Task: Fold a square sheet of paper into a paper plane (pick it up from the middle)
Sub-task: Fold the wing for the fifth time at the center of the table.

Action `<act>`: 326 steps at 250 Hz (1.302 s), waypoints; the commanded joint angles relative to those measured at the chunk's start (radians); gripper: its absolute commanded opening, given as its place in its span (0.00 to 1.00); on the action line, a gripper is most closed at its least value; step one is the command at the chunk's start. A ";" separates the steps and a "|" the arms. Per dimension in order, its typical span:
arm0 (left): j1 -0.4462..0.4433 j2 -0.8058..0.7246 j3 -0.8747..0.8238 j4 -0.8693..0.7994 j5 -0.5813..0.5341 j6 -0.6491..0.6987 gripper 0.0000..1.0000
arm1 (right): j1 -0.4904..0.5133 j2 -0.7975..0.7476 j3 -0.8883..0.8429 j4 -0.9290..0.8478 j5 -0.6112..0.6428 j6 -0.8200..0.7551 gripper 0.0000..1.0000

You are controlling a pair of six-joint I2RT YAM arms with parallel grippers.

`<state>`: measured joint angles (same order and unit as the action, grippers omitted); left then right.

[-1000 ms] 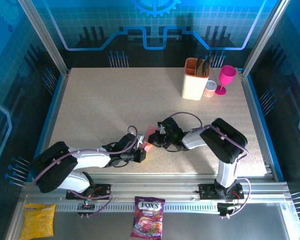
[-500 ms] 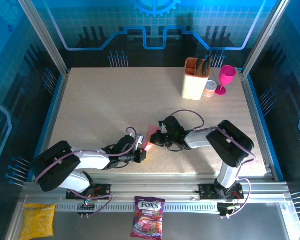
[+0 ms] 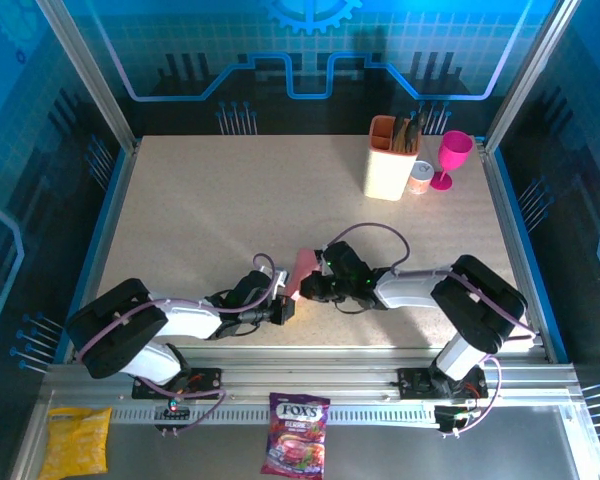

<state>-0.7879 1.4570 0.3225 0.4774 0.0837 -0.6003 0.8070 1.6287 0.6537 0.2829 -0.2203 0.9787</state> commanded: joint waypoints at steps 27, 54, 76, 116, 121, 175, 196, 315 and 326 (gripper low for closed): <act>0.007 0.037 -0.045 -0.104 -0.010 0.002 0.00 | 0.044 0.039 -0.022 0.076 0.028 0.040 0.00; 0.007 0.033 -0.045 -0.109 -0.010 0.005 0.00 | 0.047 0.064 -0.005 0.087 0.028 0.046 0.00; 0.007 0.031 -0.046 -0.113 -0.011 0.004 0.00 | 0.047 0.094 0.013 0.091 0.032 0.047 0.00; 0.007 0.037 -0.048 -0.111 -0.005 0.005 0.00 | 0.040 0.153 0.044 0.080 0.047 0.068 0.00; 0.008 0.036 -0.047 -0.111 -0.004 0.004 0.00 | 0.037 0.158 0.044 0.077 0.052 0.076 0.00; 0.007 0.056 -0.052 -0.098 0.005 -0.003 0.00 | 0.002 0.160 0.038 0.011 0.090 0.111 0.00; 0.007 0.063 -0.056 -0.095 0.007 -0.006 0.00 | -0.011 0.152 0.050 -0.031 0.105 0.108 0.00; 0.007 0.114 -0.070 -0.048 0.033 -0.023 0.00 | -0.084 0.163 0.104 -0.093 0.094 0.067 0.00; 0.007 0.116 -0.073 -0.044 0.033 -0.024 0.00 | -0.092 0.167 0.108 -0.095 0.093 0.062 0.00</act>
<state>-0.7841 1.5146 0.3099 0.5961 0.0929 -0.6037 0.7715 1.7660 0.7422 0.2527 -0.2039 1.0710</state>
